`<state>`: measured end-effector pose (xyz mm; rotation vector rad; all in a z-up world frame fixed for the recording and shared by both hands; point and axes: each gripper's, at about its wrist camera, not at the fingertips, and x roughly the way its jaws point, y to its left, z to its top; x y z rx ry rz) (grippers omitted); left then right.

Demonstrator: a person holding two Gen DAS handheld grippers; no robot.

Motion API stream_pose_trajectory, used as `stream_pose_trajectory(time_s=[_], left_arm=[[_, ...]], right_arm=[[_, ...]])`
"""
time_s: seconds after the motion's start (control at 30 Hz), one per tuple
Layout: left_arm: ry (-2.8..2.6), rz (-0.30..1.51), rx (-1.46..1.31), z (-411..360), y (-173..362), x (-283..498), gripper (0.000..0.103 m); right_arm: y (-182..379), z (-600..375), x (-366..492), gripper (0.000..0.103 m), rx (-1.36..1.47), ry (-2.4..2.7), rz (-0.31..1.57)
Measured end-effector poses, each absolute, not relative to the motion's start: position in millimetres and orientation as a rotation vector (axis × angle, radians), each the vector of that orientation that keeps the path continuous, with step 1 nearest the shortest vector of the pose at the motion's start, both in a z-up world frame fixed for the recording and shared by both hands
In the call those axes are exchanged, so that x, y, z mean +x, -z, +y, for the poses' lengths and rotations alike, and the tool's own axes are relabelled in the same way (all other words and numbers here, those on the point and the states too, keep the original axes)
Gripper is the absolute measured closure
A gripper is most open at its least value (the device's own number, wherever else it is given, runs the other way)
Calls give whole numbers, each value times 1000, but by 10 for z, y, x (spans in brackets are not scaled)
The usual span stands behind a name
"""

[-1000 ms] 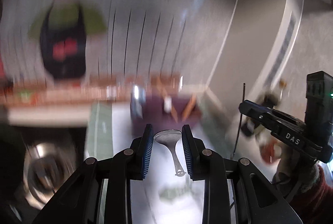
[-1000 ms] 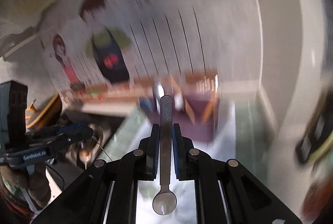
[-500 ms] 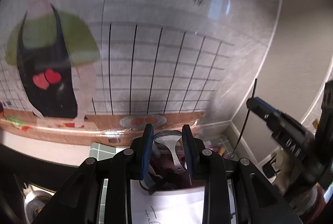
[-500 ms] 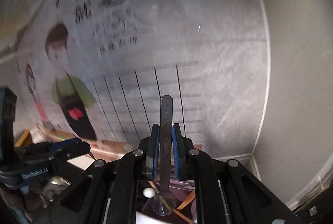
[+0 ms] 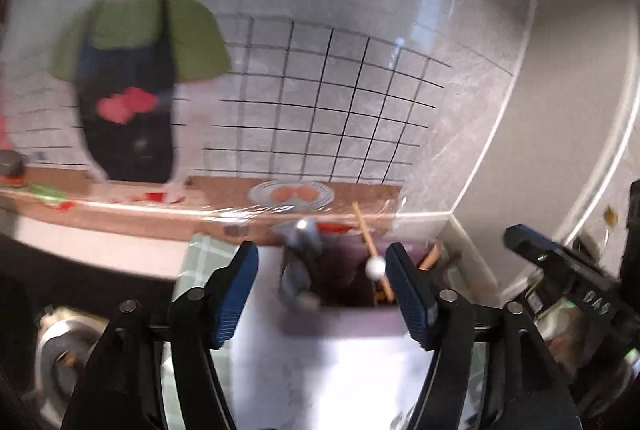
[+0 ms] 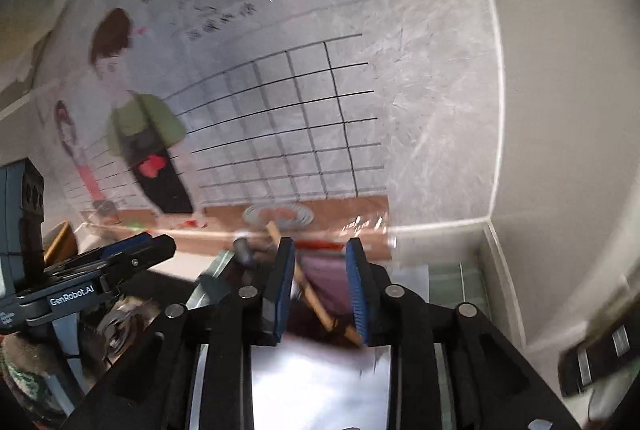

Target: Organize utensils

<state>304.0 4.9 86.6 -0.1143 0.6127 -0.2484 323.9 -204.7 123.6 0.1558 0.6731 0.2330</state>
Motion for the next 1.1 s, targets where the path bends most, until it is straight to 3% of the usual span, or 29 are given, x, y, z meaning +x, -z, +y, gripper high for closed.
stream_pose_trajectory(time_s=[0.27, 0.5, 1.1], left_arm=[[118, 566, -25, 96, -613, 1702, 32], [68, 614, -12, 74, -370, 1081, 32], [78, 631, 4, -100, -328, 796, 32]], right_arm=[[-1207, -1925, 2011, 56, 96, -312, 647], [-854, -1761, 1427, 56, 41, -225, 782], [-847, -1630, 1036, 56, -14, -214, 760]])
